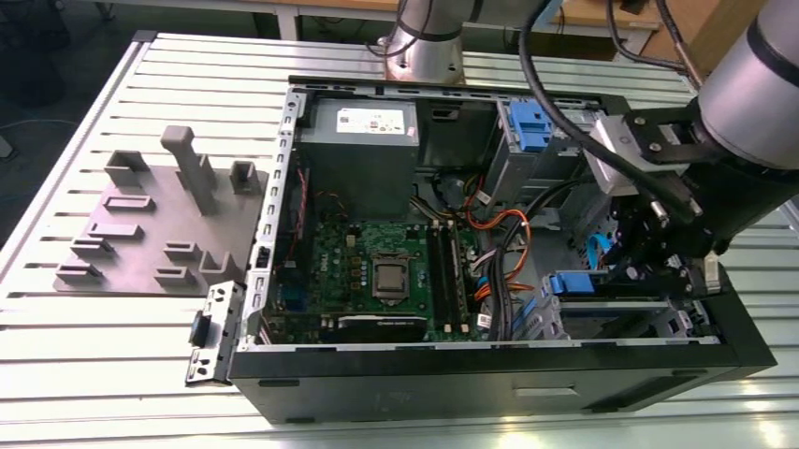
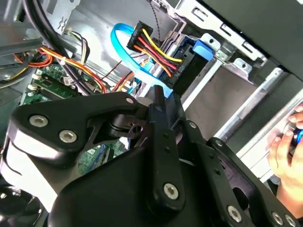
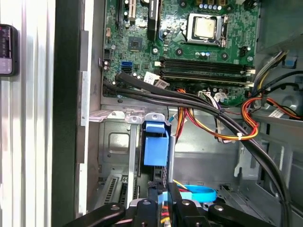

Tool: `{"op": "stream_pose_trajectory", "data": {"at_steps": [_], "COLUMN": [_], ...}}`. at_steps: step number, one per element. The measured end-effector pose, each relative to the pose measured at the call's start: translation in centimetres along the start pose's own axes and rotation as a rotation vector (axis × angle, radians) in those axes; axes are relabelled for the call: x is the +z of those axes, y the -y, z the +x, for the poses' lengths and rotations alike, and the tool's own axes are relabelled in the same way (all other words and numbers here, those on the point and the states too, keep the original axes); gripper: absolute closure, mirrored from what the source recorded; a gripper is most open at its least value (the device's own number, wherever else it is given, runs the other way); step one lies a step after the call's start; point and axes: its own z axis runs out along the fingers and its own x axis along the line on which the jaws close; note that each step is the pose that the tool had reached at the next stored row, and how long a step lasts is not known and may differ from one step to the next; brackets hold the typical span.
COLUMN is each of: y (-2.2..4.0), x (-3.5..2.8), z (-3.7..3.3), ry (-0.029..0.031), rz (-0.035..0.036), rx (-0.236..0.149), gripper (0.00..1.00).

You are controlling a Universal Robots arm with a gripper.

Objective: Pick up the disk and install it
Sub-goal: 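Insert the second disk wire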

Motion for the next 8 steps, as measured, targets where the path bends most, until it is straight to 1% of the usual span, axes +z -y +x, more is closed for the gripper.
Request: {"op": "stream_pose_trajectory", "data": {"at_steps": [1, 2, 6, 8], "y": [0.02, 0.04, 0.04, 0.04], "x": [-0.31, -0.48, -0.51, -0.53], "z": [-0.03, -0.04, -0.04, -0.05], "ry": [0.0000, -0.0002, 0.0001, -0.0001], "rz": [0.0000, 0.0000, 0.0000, -0.0001], "rx": [0.000, 0.000, 0.000, 0.000], "gripper": [0.76, 0.76, 0.78, 0.89]}}
